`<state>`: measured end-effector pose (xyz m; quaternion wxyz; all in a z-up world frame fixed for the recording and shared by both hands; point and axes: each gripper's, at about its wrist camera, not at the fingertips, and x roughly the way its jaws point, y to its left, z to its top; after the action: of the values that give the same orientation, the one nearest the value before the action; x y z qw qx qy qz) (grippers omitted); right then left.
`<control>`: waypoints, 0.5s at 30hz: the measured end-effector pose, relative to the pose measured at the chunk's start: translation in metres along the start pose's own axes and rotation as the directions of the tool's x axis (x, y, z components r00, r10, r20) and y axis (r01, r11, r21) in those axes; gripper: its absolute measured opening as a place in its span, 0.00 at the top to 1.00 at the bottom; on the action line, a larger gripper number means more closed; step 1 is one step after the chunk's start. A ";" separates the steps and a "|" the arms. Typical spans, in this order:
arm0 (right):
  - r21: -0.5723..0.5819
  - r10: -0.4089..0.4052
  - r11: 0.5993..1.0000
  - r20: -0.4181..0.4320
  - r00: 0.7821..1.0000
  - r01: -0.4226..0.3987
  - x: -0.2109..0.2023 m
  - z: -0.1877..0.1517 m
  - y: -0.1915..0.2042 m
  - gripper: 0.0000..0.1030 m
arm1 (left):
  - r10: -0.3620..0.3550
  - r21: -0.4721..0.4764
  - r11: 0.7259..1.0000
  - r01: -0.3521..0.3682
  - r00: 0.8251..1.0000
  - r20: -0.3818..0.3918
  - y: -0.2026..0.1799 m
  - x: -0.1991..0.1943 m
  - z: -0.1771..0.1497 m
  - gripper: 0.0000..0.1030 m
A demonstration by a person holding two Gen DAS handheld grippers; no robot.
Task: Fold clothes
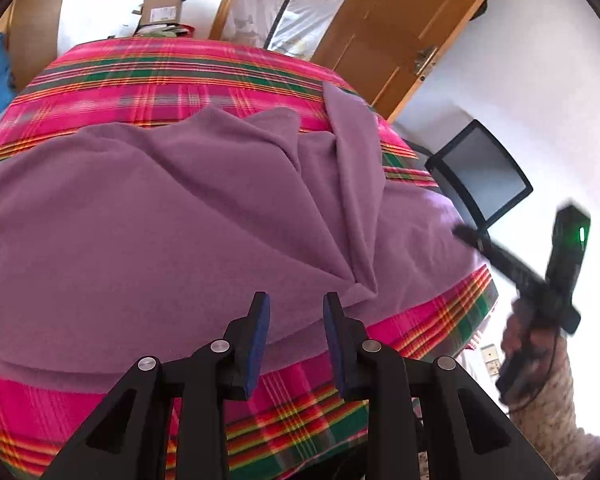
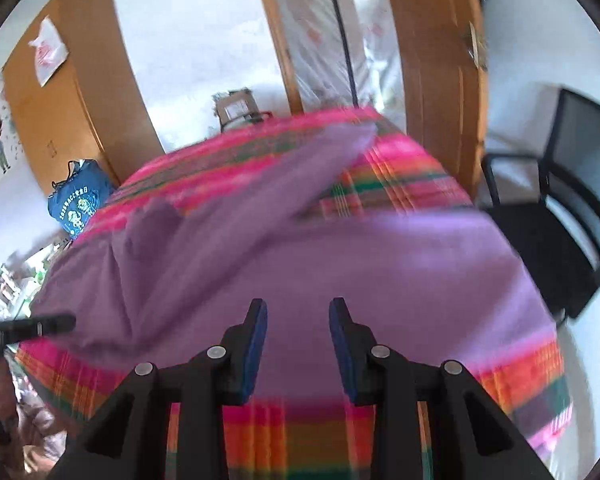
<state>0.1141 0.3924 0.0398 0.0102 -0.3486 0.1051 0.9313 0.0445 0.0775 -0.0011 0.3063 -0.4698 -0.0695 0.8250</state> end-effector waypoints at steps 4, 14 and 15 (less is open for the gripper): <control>-0.032 0.031 0.999 -0.002 1.000 -0.031 0.035 0.034 0.025 0.67 | -0.026 -0.022 0.999 0.025 1.000 -0.015 0.004 0.009 0.002 0.72; -0.067 0.024 0.997 -0.098 0.995 -0.031 0.118 0.087 0.071 0.67 | -0.056 0.017 0.998 0.057 0.997 -0.055 -0.004 0.030 0.004 0.72; -0.067 0.016 0.997 -0.103 0.995 -0.023 0.123 0.092 0.072 0.67 | -0.061 0.018 0.998 0.062 0.996 -0.059 -0.004 0.030 0.004 0.72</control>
<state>-0.0448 0.3338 0.0407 -0.0160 -0.3949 0.0771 0.9154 0.0321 0.0982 -0.0196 0.3379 -0.4883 -0.0668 0.8018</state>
